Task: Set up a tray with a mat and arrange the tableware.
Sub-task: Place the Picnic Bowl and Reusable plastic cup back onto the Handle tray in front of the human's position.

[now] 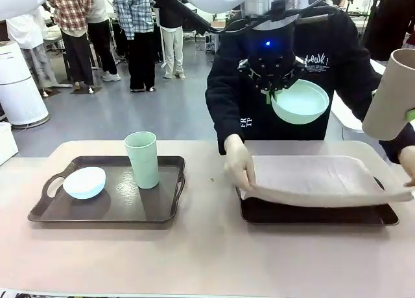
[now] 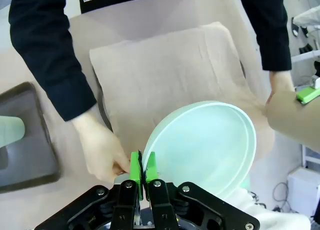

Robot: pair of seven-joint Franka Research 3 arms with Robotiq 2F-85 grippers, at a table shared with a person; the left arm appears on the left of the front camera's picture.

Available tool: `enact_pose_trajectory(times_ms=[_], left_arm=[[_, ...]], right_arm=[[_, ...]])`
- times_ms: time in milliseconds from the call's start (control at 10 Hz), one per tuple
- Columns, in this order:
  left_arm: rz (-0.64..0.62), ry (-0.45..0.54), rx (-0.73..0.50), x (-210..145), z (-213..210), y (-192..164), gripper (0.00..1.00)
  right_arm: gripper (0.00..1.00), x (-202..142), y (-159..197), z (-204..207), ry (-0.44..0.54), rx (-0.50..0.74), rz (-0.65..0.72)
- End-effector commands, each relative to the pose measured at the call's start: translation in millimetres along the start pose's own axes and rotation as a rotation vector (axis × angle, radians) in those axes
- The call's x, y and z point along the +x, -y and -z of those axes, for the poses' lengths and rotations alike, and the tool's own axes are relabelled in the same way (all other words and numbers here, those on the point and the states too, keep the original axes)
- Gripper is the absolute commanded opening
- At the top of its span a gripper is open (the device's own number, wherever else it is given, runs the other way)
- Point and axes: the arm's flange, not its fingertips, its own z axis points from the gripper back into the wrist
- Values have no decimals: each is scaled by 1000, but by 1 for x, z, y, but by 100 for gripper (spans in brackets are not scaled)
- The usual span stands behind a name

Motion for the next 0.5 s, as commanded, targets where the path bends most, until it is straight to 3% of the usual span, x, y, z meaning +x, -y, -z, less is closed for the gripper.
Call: enact_pose_trajectory(times_ms=[0,400], left_arm=[[6,-2,-21,-2,-3,-5,0],[6,-2,-21,-2,-3,-5,0]], right_arm=[[0,3,0,-1,-3,2,-3],[0,3,0,-1,-3,2,-3]])
